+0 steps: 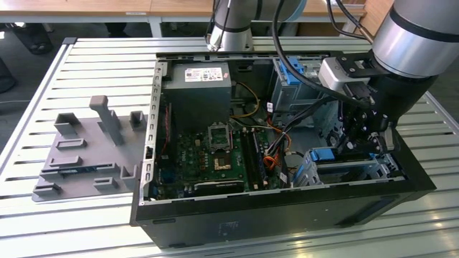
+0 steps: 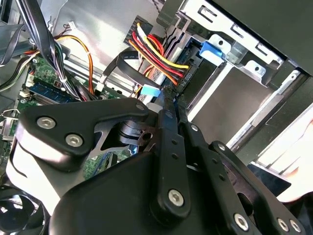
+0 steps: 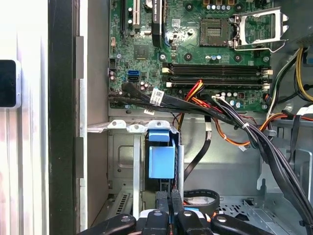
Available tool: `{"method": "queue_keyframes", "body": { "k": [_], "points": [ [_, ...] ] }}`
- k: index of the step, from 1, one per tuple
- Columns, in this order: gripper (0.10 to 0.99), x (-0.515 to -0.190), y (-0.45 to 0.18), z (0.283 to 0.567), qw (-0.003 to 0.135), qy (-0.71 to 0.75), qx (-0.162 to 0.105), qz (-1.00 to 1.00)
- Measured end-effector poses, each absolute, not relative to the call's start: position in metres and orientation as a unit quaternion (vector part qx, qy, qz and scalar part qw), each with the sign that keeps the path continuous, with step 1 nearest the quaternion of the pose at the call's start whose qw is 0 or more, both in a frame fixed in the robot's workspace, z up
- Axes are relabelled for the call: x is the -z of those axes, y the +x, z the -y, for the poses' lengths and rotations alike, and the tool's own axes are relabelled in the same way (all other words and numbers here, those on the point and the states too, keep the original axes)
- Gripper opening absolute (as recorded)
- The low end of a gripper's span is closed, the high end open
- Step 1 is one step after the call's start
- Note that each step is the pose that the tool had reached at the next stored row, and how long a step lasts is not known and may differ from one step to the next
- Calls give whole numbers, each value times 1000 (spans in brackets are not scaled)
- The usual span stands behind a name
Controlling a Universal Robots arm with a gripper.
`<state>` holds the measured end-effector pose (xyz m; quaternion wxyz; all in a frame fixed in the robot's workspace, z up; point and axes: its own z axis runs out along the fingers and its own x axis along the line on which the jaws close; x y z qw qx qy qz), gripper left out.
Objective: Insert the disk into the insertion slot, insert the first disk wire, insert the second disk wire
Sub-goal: 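Insert the second disk wire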
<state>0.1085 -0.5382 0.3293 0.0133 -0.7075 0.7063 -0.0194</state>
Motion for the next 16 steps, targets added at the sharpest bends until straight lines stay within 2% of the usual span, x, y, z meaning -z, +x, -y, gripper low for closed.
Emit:
{"method": "queue_keyframes", "body": {
  "k": [8,10,11,16],
  "points": [
    [141,-329,109,538,13,-707,19,-706],
    [153,-329,109,538,13,-708,19,-706],
    [216,-329,109,538,13,-708,19,-706],
    [216,-332,109,538,14,-708,19,-706]
  ]
}}
